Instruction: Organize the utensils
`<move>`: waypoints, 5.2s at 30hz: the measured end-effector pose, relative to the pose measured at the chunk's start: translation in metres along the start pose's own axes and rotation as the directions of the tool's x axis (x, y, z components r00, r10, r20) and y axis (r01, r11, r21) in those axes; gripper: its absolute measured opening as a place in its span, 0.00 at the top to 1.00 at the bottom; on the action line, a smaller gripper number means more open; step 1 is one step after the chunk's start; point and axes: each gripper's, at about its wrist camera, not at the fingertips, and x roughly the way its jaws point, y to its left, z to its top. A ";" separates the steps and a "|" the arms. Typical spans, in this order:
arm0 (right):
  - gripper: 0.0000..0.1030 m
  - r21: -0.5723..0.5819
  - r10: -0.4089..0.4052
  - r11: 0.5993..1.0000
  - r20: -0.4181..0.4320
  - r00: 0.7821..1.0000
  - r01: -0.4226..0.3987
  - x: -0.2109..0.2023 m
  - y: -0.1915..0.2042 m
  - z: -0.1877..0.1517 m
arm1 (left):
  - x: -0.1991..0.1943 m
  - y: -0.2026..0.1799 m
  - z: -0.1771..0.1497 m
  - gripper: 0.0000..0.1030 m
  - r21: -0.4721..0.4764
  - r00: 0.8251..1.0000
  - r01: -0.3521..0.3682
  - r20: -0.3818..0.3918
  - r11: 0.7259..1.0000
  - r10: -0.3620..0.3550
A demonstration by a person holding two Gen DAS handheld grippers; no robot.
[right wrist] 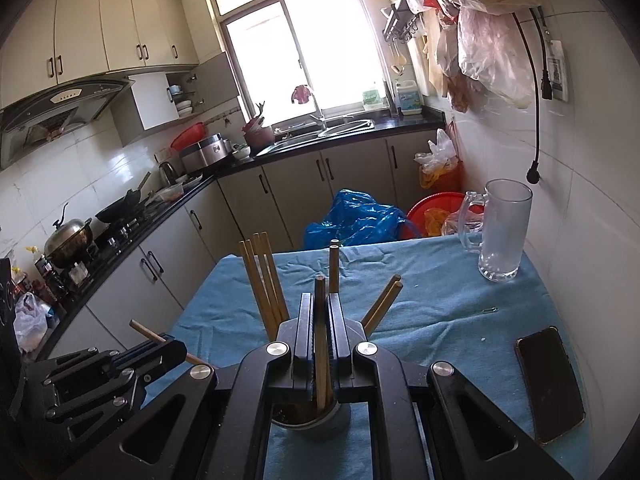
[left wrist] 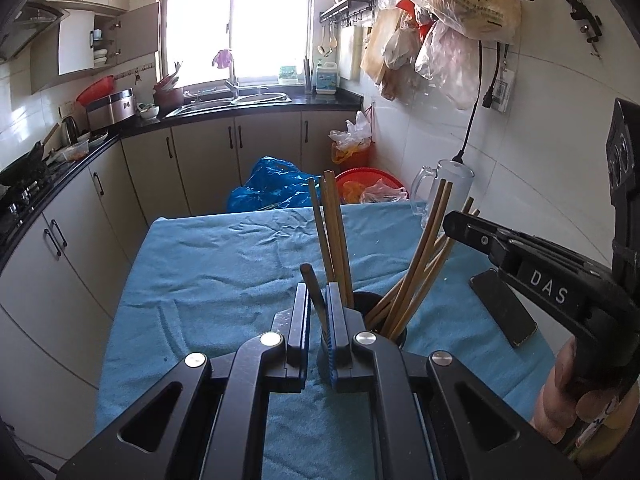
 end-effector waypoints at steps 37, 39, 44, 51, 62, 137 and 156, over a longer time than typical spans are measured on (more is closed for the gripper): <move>0.92 0.027 0.034 0.999 -0.024 0.999 -0.033 0.006 0.005 0.004 | -0.001 -0.005 -0.010 0.92 0.019 1.000 -0.025 0.013 1.000 0.024; 0.87 0.032 0.037 0.999 -0.020 0.999 -0.036 0.005 0.005 0.005 | -0.001 -0.005 -0.010 0.92 0.019 1.000 -0.025 0.012 1.000 0.025; 0.58 0.046 0.031 0.998 0.024 0.999 -0.032 -0.006 0.003 0.009 | -0.006 -0.005 -0.012 0.74 0.017 0.999 -0.025 0.023 1.000 0.025; 0.51 0.063 0.021 0.998 0.073 0.997 -0.026 -0.032 0.003 0.017 | -0.029 -0.009 -0.015 0.61 0.027 0.997 -0.045 0.064 0.999 0.043; 0.35 0.070 -0.007 0.998 0.133 0.991 -0.002 -0.089 0.000 0.007 | -0.075 -0.007 -0.028 0.41 -0.011 0.990 -0.078 0.119 0.997 0.079; 0.12 -0.005 -0.335 0.942 0.056 0.940 0.336 -0.143 0.013 -0.164 | -0.124 -0.012 -0.150 0.00 -0.177 0.943 -0.317 0.043 0.932 0.329; 0.12 0.006 -0.327 0.945 0.036 0.944 0.327 -0.138 0.014 -0.167 | -0.116 -0.013 -0.154 0.00 -0.174 0.951 -0.303 0.005 0.937 0.309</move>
